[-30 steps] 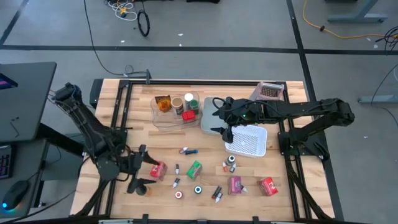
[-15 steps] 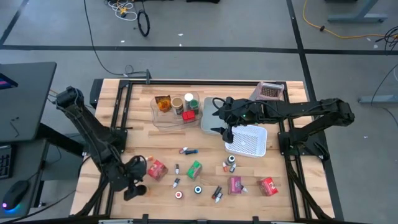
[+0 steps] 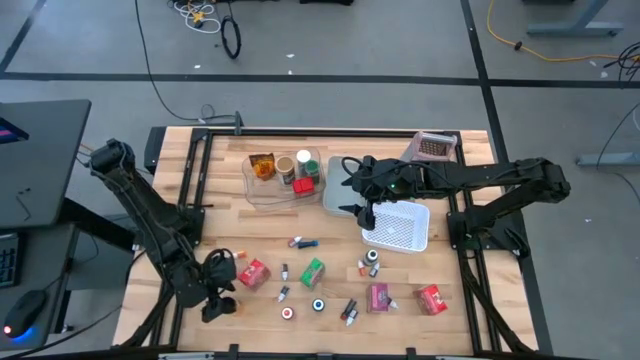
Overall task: Pick & Place Kitchen Items
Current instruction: Put the black seasoning bottle into the transparent bin
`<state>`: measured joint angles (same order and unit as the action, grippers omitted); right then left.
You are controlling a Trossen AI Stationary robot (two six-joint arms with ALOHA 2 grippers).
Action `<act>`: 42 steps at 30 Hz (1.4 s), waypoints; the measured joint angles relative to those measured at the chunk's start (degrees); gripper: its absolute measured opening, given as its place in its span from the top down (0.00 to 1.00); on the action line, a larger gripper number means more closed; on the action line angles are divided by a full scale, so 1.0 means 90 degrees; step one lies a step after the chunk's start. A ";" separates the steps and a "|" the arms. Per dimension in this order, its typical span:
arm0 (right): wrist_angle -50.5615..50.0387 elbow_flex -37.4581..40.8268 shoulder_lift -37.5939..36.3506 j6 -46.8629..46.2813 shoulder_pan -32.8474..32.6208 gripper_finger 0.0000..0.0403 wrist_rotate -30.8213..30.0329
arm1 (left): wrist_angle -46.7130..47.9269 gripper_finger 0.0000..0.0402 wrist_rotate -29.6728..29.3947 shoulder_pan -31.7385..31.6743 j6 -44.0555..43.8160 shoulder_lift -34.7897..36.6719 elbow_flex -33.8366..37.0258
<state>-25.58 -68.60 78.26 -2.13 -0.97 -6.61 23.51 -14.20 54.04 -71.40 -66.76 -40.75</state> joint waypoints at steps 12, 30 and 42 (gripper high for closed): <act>-0.0002 0.0000 0.0000 -0.0002 0.0000 0.20 0.0002 | -0.0047 0.22 0.0193 0.0091 0.0244 -0.0047 0.0021; 0.0045 0.0000 0.0000 0.0121 0.0001 0.20 0.0004 | -0.0112 0.22 0.0008 0.0212 0.0613 -0.0925 0.0075; 0.0046 0.0000 0.0000 0.0126 0.0001 0.20 0.0004 | -0.0132 0.44 -0.0189 0.0206 0.0438 -0.0916 0.0075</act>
<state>-25.17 -68.60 78.26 -0.99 -0.97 -6.58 22.33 -15.91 55.90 -67.46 -75.01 -40.07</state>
